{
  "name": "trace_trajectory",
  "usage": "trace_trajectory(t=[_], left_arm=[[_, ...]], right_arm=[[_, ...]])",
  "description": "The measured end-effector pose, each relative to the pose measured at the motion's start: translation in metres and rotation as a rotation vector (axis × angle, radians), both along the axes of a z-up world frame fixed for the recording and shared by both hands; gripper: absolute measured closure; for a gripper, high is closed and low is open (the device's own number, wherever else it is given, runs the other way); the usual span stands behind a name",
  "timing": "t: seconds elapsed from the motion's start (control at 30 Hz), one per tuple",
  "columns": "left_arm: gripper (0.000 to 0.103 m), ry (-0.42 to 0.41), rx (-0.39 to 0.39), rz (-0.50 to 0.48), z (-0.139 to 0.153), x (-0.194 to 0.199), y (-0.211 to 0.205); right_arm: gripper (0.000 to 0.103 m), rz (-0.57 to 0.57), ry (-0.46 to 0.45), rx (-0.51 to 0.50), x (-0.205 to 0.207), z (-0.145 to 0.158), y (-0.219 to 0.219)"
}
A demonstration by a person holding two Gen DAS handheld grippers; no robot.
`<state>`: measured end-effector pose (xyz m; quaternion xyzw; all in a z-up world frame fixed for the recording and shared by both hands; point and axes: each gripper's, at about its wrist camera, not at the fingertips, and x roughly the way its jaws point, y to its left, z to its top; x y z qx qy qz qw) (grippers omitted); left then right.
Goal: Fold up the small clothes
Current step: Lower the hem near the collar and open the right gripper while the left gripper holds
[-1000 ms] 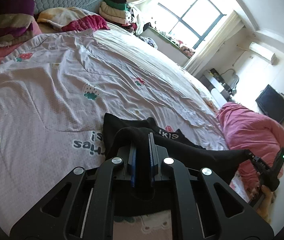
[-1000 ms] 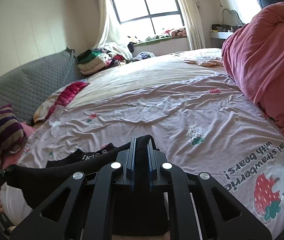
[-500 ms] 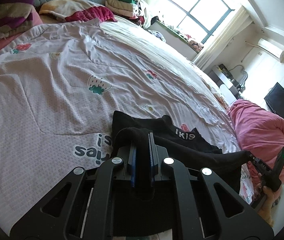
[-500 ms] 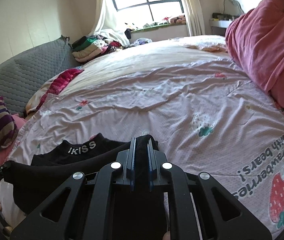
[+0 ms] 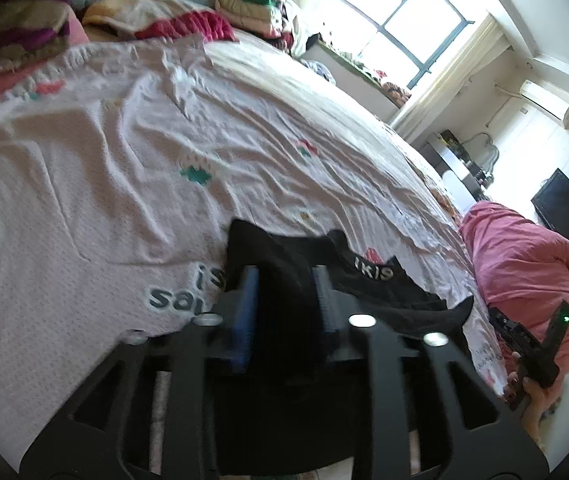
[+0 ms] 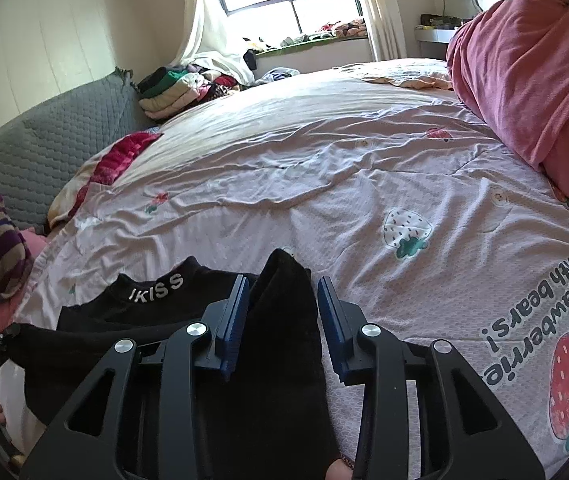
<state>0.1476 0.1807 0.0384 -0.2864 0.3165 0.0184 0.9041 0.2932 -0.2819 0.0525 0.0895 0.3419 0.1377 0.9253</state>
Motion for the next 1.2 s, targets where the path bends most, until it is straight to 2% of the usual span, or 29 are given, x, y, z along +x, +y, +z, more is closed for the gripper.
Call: trace_trajectory(t=[0.13, 0.33, 0.37, 0.43, 0.5, 0.53, 0.63, 0.77, 0.9, 1.07, 1.2], left_arm=[[0.077, -0.024, 0.018, 0.014, 0.010, -0.008, 0.004], [0.077, -0.028, 0.066, -0.072, 0.016, -0.022, -0.015], [0.079, -0.017, 0.096, -0.103, 0.013, -0.025, -0.024], [0.090, 0.015, 0.140, -0.148, 0.005, -0.028, -0.036], [0.093, 0.065, 0.152, -0.182, -0.011, -0.028, -0.044], [0.093, 0.083, 0.153, -0.189, -0.017, -0.026, -0.046], [0.093, 0.123, 0.225, -0.173, -0.028, -0.018, -0.050], [0.093, 0.143, 0.240, -0.178, -0.034, -0.003, -0.051], [0.093, 0.156, 0.276, -0.188, -0.036, 0.015, -0.052], [0.092, 0.141, 0.242, -0.196, -0.035, 0.040, -0.047], [0.089, 0.129, 0.243, -0.180, -0.030, 0.055, -0.036]], right_arm=[[0.066, -0.004, -0.022, -0.005, -0.007, 0.005, -0.002], [0.067, 0.051, -0.014, -0.015, -0.024, 0.005, 0.004], [0.068, 0.066, -0.004, -0.029, -0.026, 0.002, 0.007], [0.077, 0.103, 0.030, -0.077, -0.028, -0.007, 0.019], [0.077, 0.128, 0.062, -0.122, -0.029, -0.017, 0.029], [0.077, 0.136, 0.075, -0.139, -0.028, -0.022, 0.034], [0.077, 0.150, 0.114, -0.179, -0.024, -0.037, 0.045], [0.077, 0.149, 0.155, -0.212, -0.010, -0.053, 0.055], [0.077, 0.163, 0.150, -0.228, 0.007, -0.057, 0.064], [0.077, 0.169, 0.159, -0.212, 0.023, -0.056, 0.065], [0.077, 0.154, 0.130, -0.234, 0.039, -0.054, 0.062]])
